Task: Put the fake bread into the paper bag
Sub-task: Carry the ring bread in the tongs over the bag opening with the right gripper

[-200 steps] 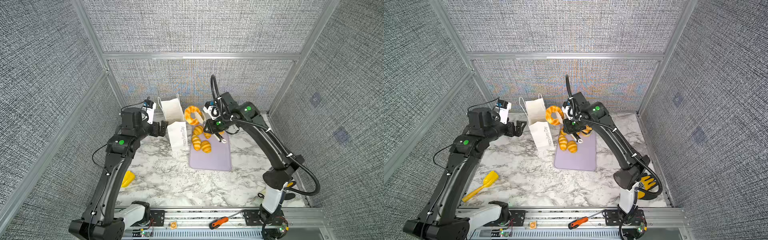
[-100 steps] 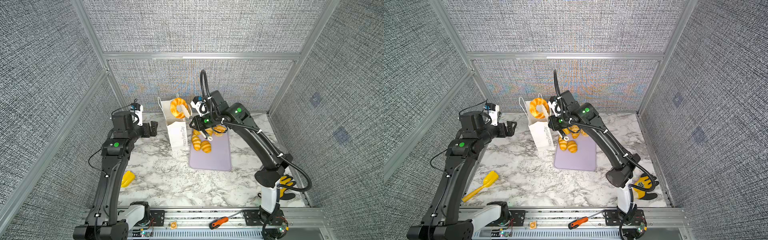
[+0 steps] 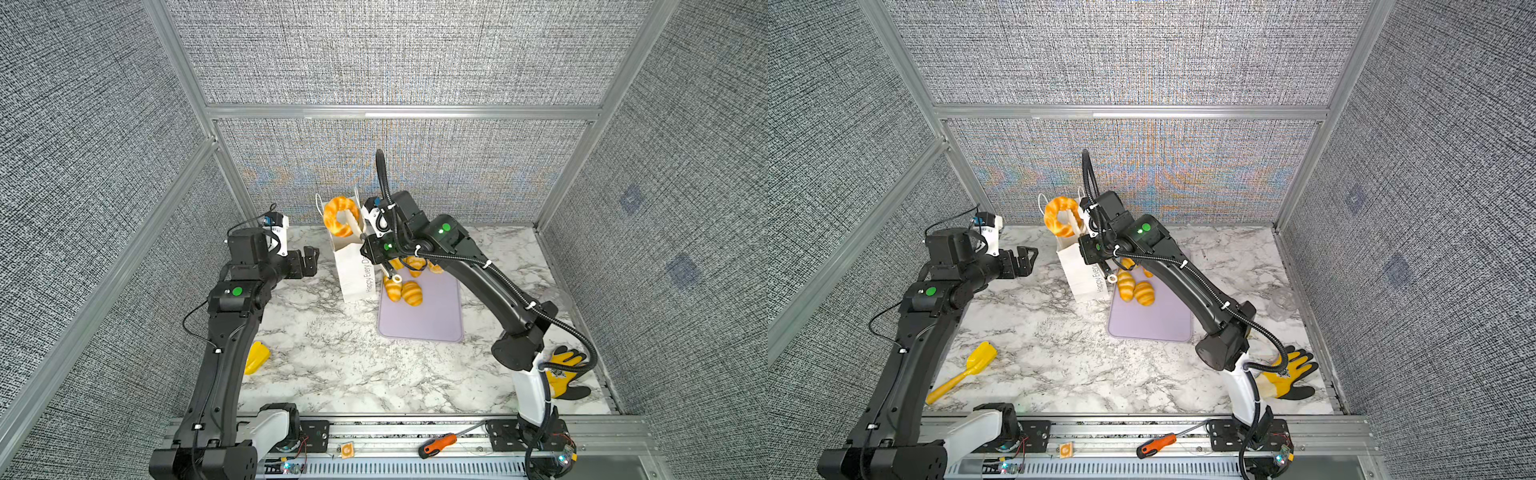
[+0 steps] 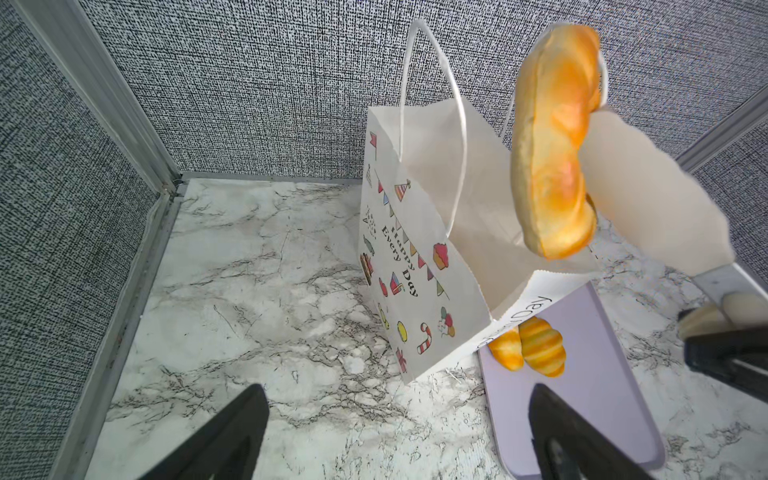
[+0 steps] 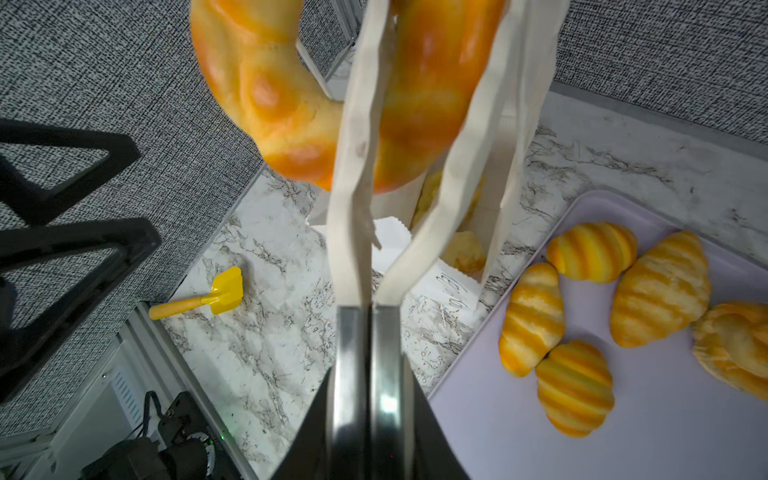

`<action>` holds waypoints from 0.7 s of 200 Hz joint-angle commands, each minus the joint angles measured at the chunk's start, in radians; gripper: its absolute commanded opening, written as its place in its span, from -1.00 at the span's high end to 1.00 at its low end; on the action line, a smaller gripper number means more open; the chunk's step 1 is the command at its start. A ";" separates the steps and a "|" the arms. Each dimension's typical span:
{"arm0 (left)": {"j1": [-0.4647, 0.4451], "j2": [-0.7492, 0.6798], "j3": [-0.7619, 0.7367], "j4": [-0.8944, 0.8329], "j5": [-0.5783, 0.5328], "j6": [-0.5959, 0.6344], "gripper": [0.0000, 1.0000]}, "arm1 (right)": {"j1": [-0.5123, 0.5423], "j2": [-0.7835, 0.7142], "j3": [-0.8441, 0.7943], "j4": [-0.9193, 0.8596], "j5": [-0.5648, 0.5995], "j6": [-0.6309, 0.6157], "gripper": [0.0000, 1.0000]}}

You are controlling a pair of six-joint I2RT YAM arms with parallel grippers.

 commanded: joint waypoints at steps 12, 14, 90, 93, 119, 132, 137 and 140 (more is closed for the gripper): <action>0.001 -0.007 -0.005 0.026 0.009 -0.005 -0.98 | 0.007 0.013 0.003 0.034 0.076 0.008 0.60; 0.002 -0.007 -0.007 0.026 0.009 -0.005 -0.98 | 0.008 0.014 0.003 0.032 0.081 0.008 0.60; 0.002 -0.003 -0.006 0.029 0.013 -0.002 -0.98 | 0.012 0.048 0.021 -0.033 0.191 -0.010 0.55; 0.003 -0.003 -0.007 0.029 0.012 -0.002 -0.98 | 0.013 0.049 0.023 -0.034 0.193 -0.012 0.53; 0.003 0.001 -0.002 0.023 0.009 0.002 -0.98 | 0.020 0.062 0.035 -0.060 0.212 -0.027 0.38; 0.002 0.003 0.005 0.016 0.006 0.002 -0.98 | 0.020 0.064 0.041 -0.075 0.224 -0.032 0.29; 0.002 0.003 0.008 0.013 0.006 0.003 -0.98 | 0.020 0.065 0.045 -0.078 0.229 -0.034 0.28; 0.003 0.004 0.008 0.010 0.006 0.006 -0.98 | 0.020 0.065 0.048 -0.079 0.230 -0.033 0.27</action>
